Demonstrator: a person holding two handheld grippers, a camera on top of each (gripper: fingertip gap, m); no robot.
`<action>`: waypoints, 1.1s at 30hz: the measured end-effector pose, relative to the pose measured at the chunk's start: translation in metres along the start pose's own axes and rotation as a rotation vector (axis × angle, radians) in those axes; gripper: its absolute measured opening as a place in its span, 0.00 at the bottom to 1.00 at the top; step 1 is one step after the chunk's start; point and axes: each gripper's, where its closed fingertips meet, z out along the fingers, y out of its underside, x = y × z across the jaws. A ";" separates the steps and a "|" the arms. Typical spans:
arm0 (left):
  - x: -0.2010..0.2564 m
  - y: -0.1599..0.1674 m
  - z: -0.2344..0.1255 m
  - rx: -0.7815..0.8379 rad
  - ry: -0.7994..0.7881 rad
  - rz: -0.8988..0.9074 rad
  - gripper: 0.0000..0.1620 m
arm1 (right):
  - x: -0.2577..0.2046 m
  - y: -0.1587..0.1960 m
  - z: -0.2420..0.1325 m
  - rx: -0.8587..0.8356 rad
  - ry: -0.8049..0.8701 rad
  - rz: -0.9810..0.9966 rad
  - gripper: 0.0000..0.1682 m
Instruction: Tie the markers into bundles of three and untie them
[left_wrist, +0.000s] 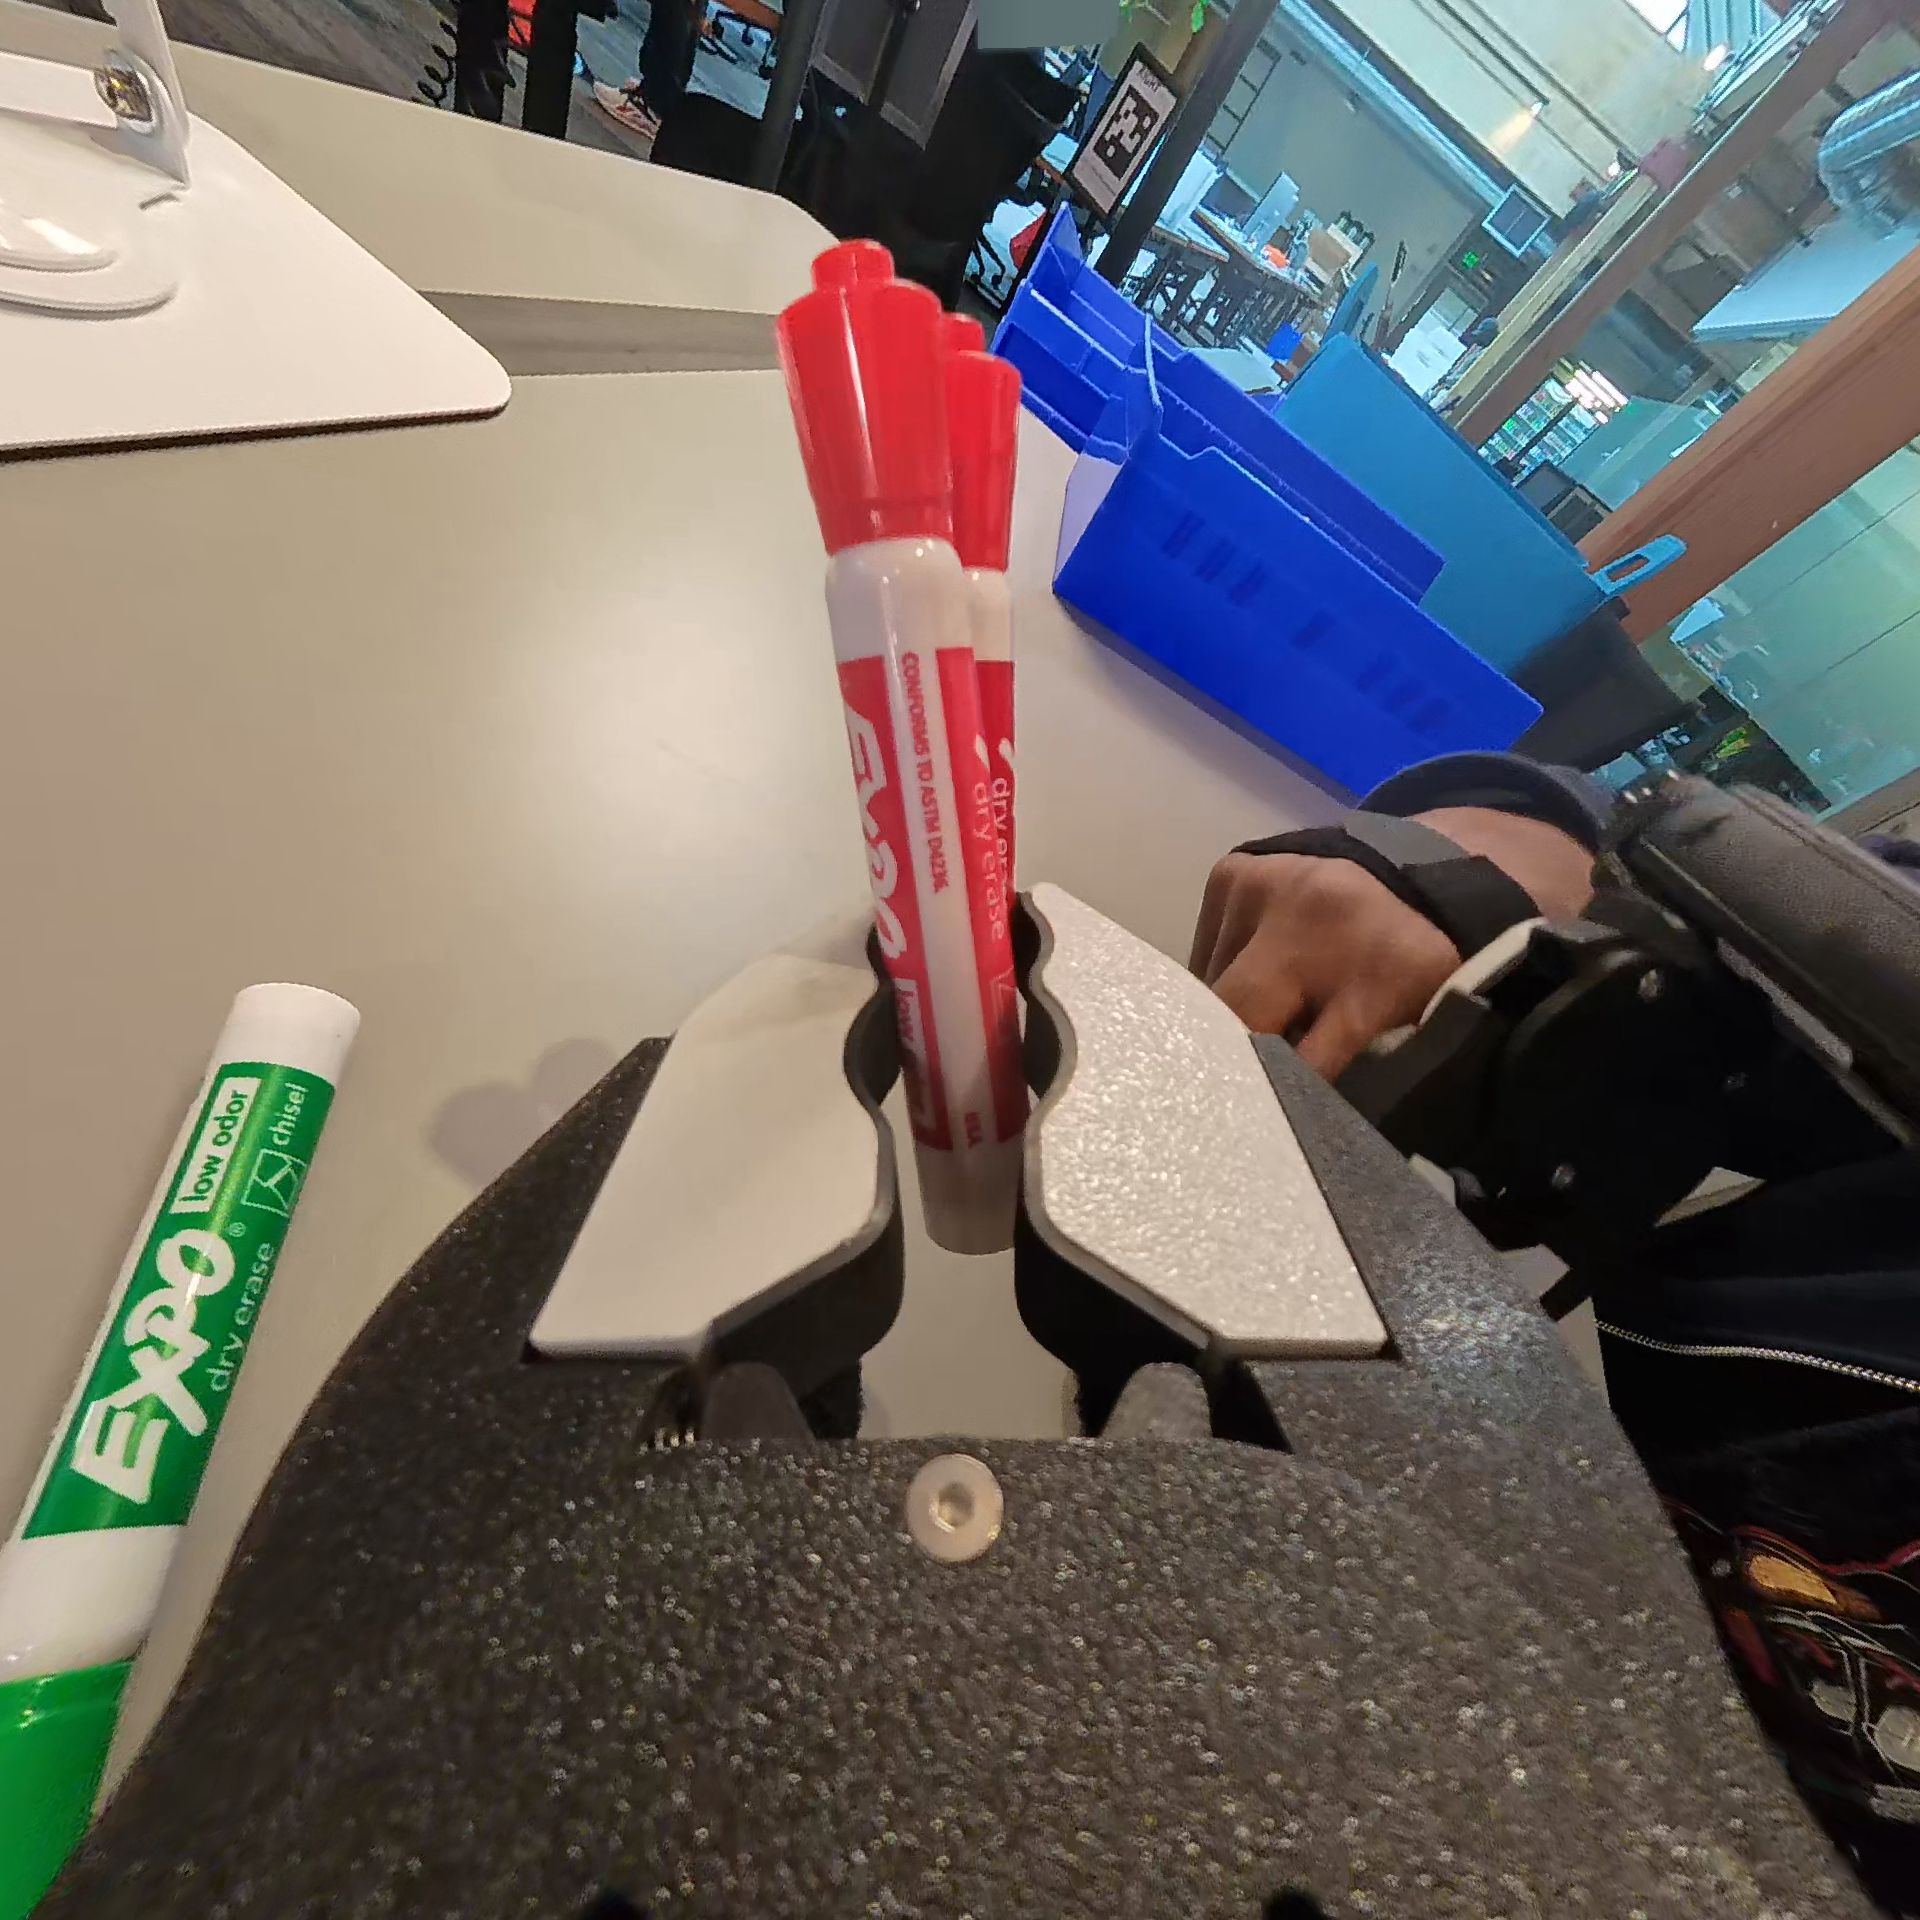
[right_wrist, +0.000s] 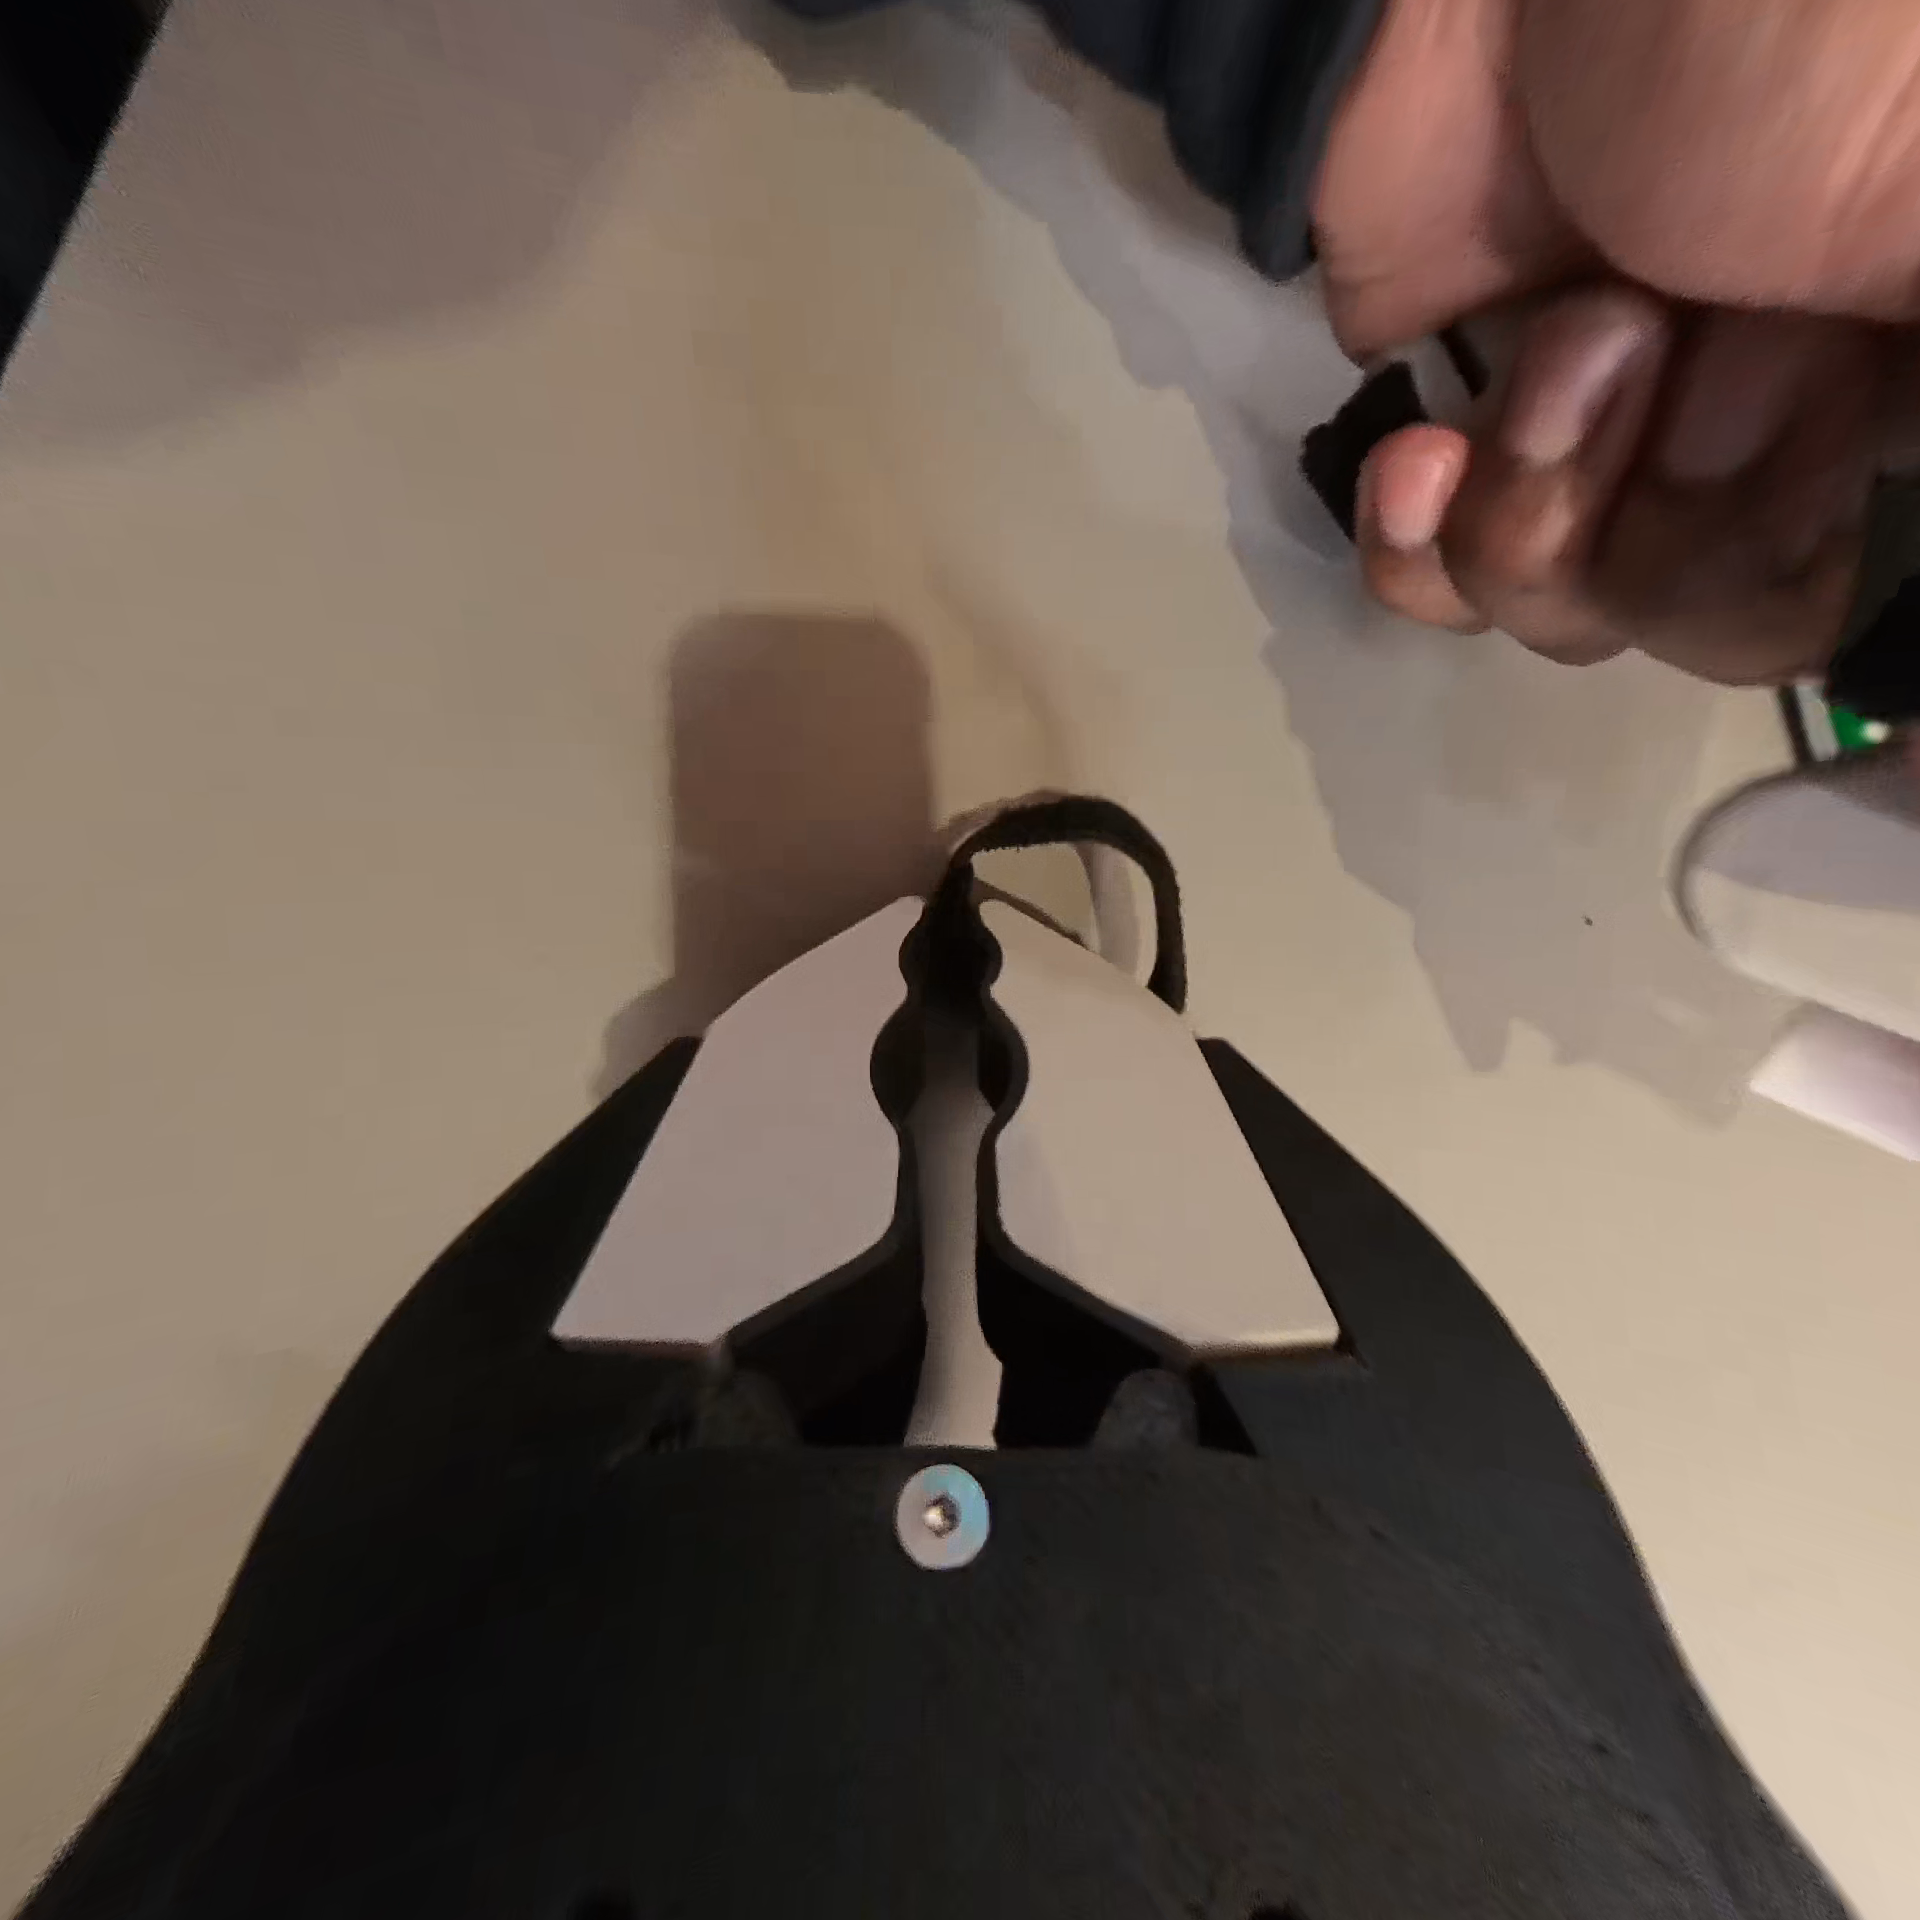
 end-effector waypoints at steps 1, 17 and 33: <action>0.000 -0.001 0.000 0.008 0.000 0.001 0.12 | 0.002 0.000 -0.005 0.021 -0.008 0.023 0.02; 0.026 0.032 0.023 -0.162 0.019 0.190 0.12 | 0.110 0.011 -0.171 0.687 0.047 0.728 0.02; 0.034 0.042 0.031 -0.200 -0.008 0.334 0.12 | 0.110 0.012 -0.159 0.658 -0.046 0.870 0.13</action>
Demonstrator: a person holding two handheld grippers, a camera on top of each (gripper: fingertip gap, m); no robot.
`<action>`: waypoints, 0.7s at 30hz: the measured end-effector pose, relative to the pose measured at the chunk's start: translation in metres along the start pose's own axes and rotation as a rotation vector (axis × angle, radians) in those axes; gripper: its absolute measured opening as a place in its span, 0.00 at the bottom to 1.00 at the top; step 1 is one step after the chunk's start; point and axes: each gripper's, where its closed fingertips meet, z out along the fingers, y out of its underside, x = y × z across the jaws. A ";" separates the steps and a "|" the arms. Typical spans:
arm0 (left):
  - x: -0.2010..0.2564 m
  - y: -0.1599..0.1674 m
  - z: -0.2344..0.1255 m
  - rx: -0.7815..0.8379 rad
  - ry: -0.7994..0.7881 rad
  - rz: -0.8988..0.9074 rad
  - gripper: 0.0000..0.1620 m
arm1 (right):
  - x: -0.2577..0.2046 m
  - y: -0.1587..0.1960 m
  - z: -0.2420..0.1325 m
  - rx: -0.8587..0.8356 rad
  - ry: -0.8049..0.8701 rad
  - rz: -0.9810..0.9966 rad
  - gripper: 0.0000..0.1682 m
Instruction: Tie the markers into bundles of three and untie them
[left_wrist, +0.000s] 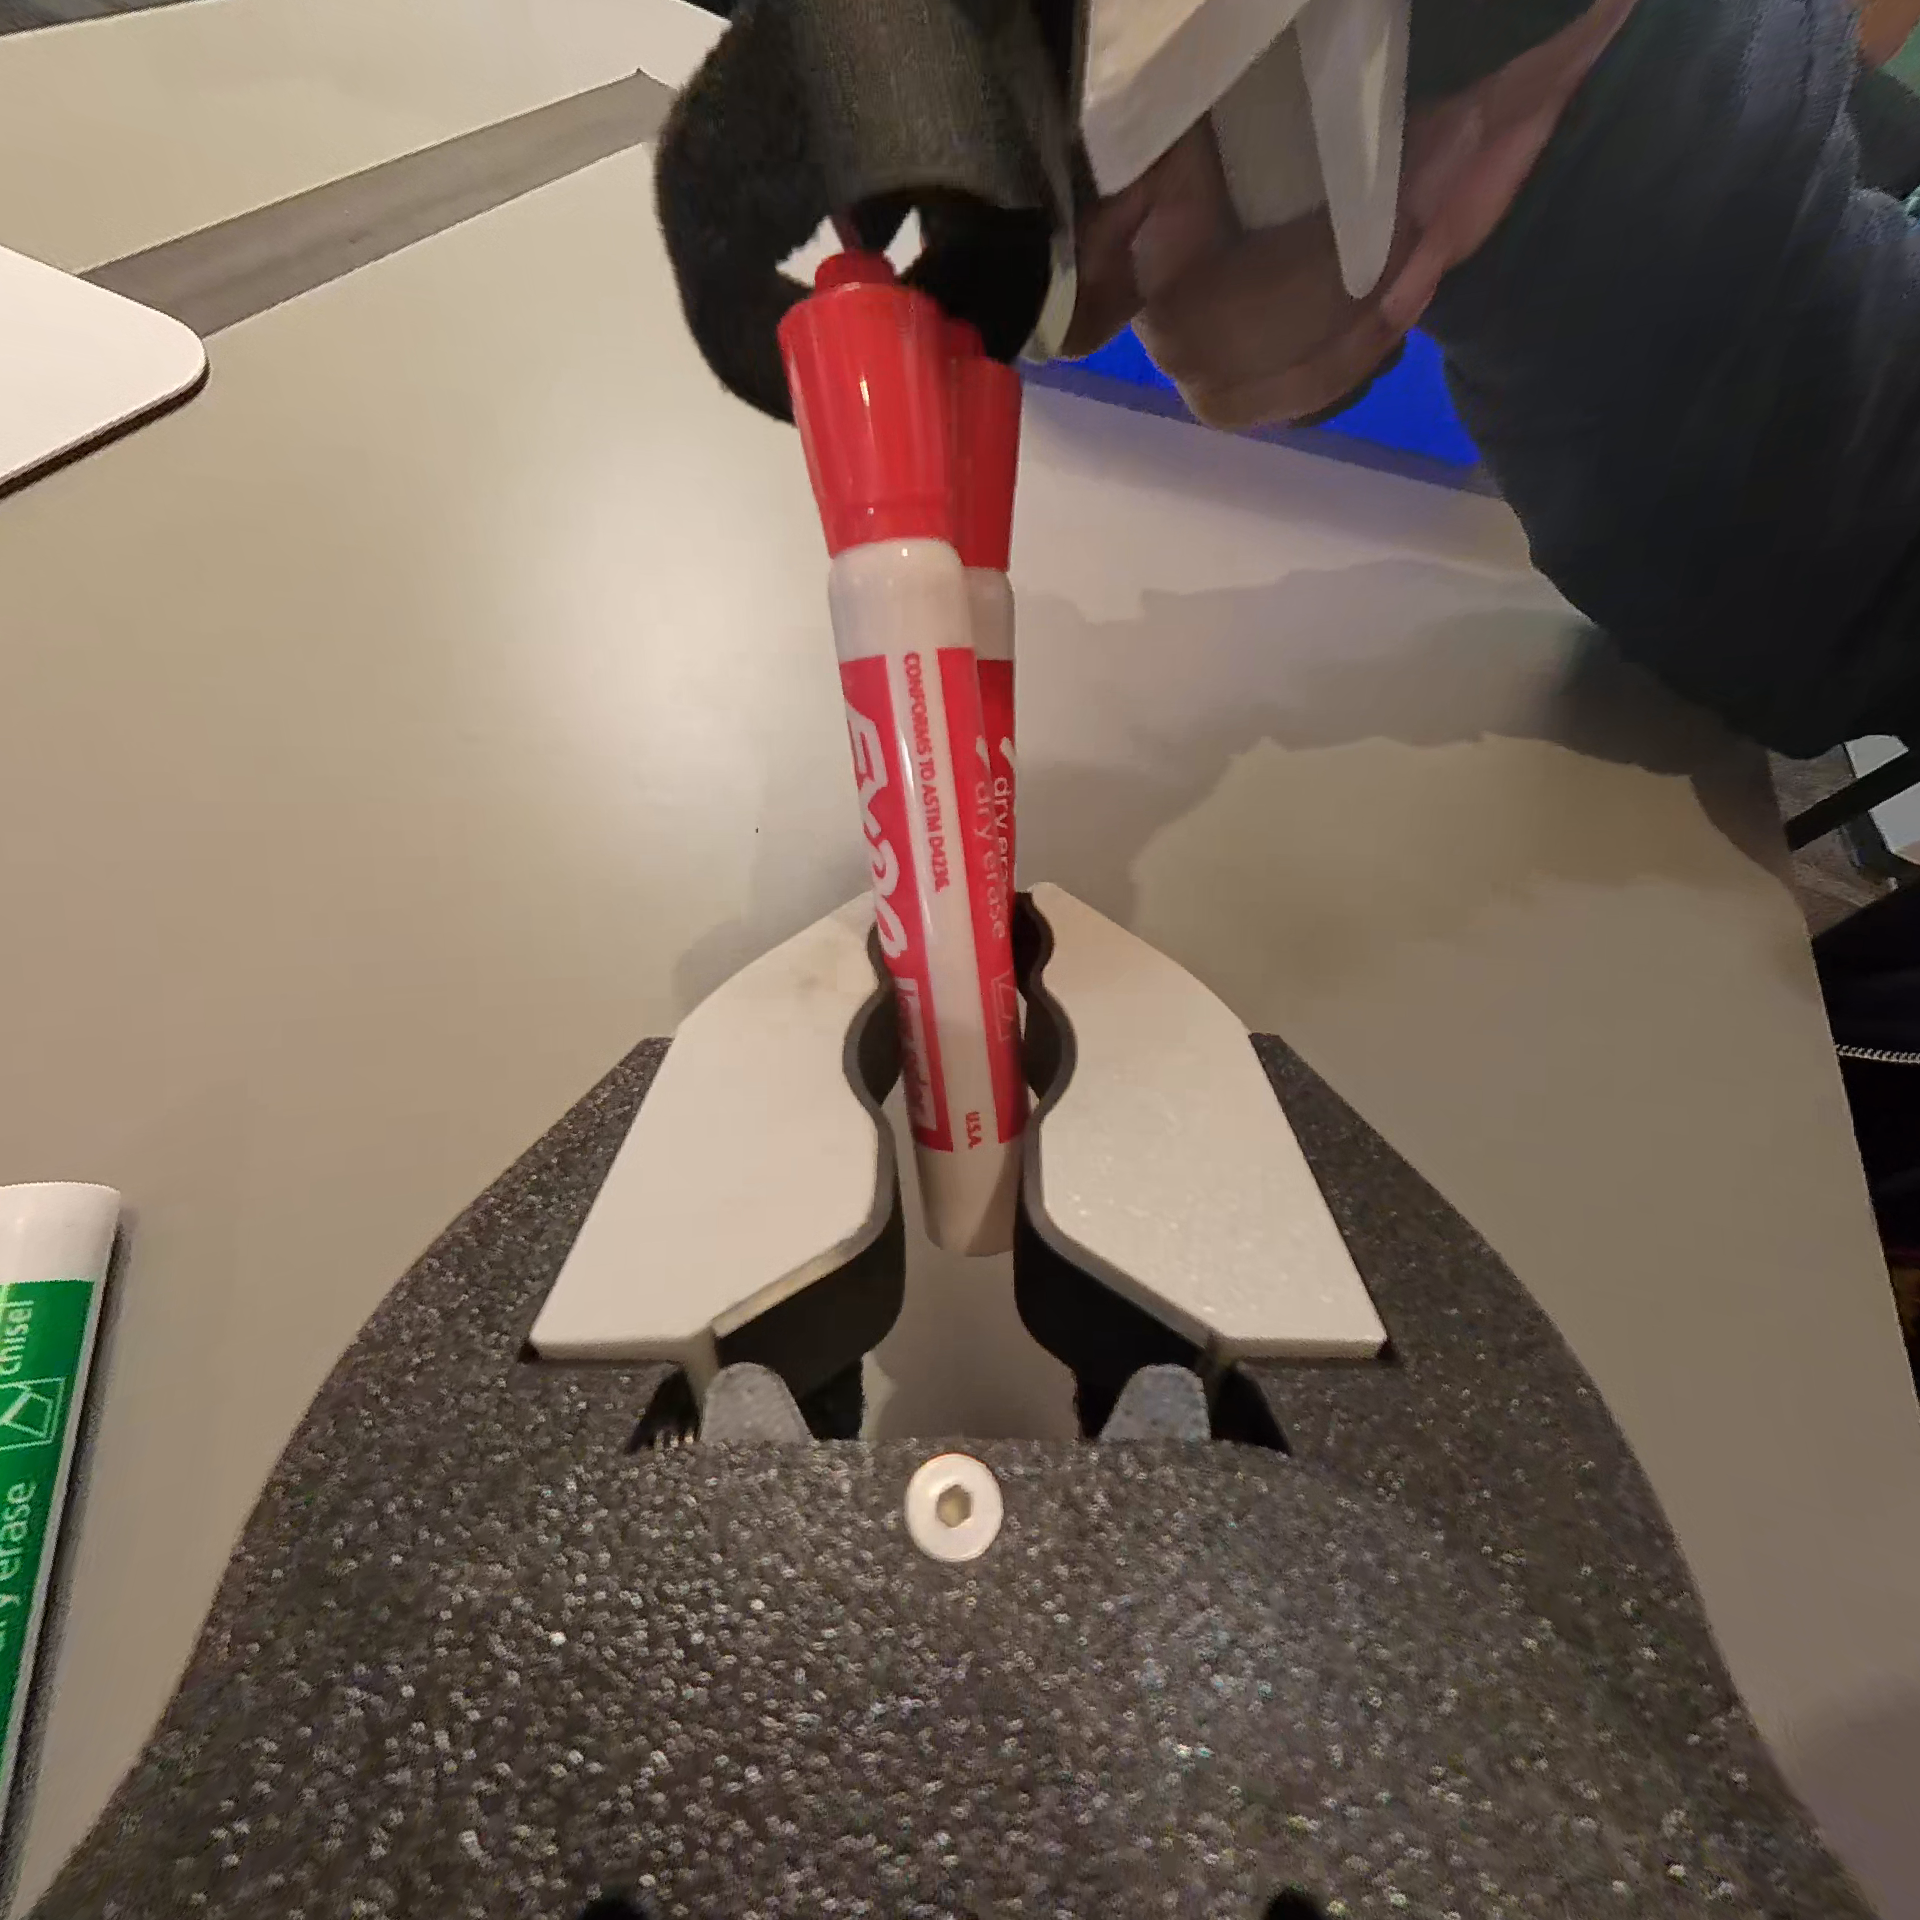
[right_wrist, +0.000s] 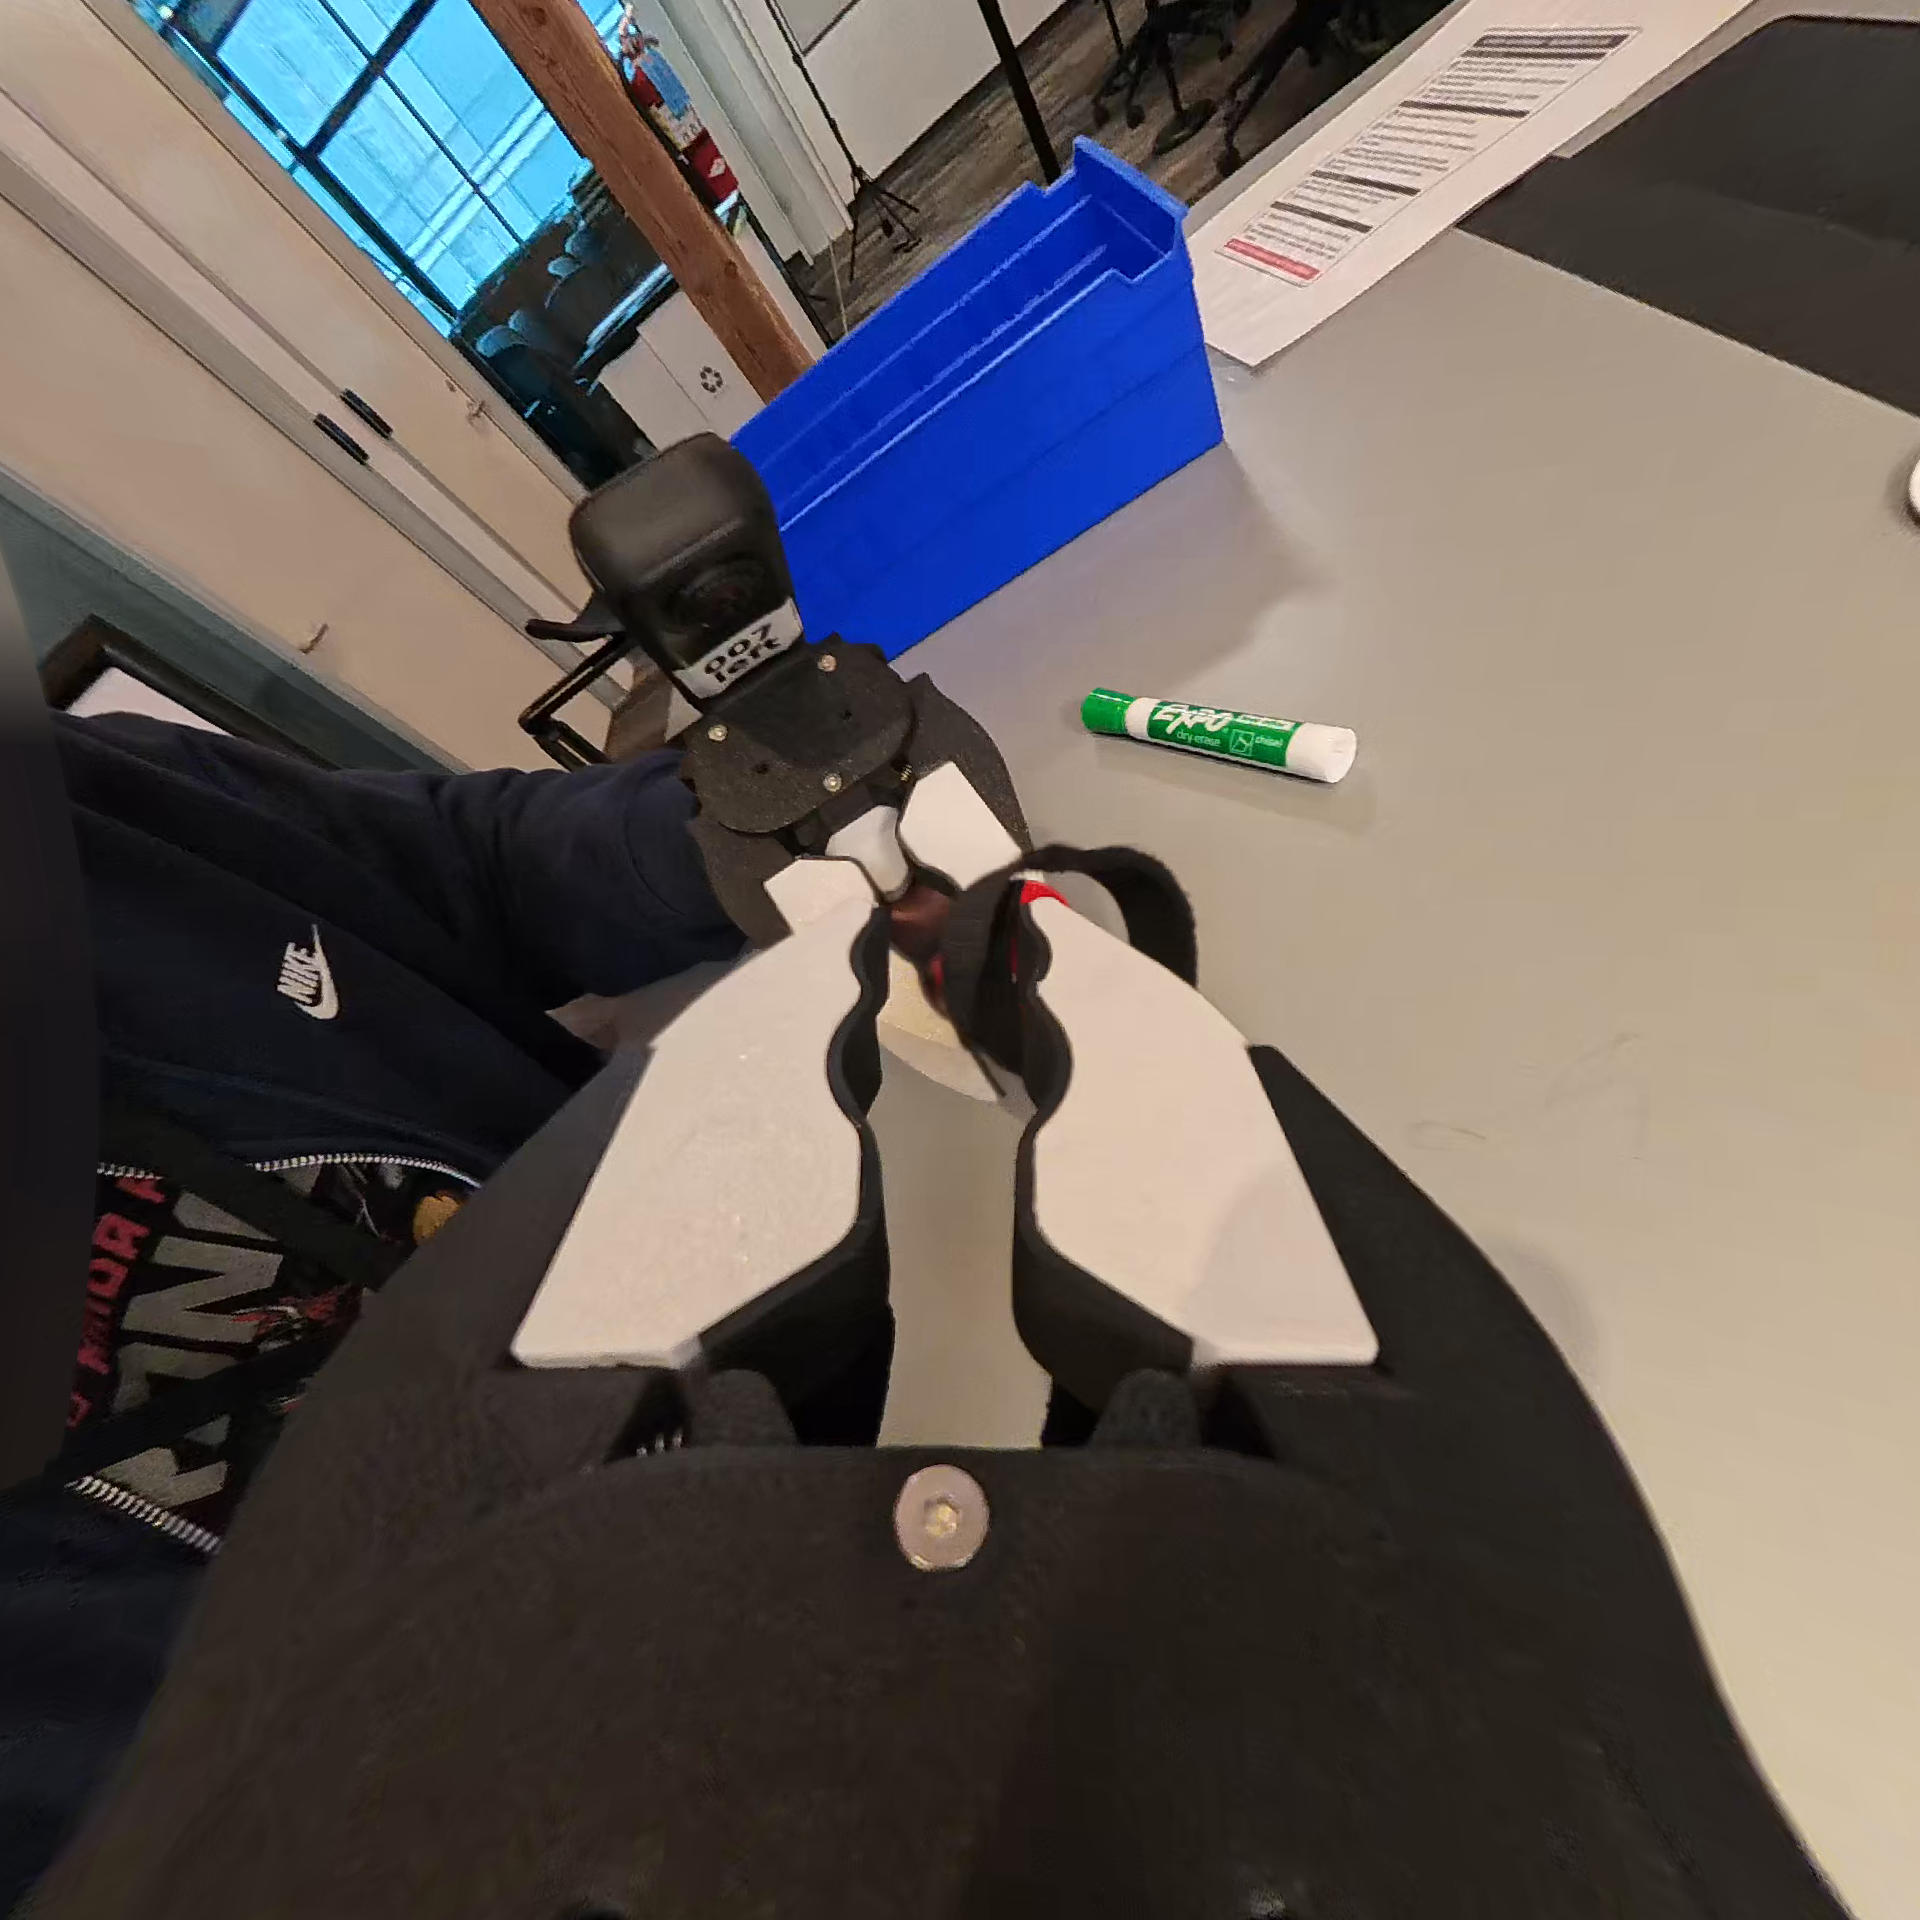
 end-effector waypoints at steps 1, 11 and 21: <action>0.000 0.000 0.000 0.002 0.000 -0.001 0.12 | 0.001 0.000 0.000 -0.006 0.013 -0.007 0.14; -0.007 -0.006 -0.003 0.045 -0.051 -0.008 0.12 | 0.006 0.007 0.006 -0.121 0.264 -0.305 0.21; -0.004 -0.009 -0.003 0.057 -0.045 0.000 0.12 | -0.005 -0.008 0.005 -0.078 0.380 -0.486 0.21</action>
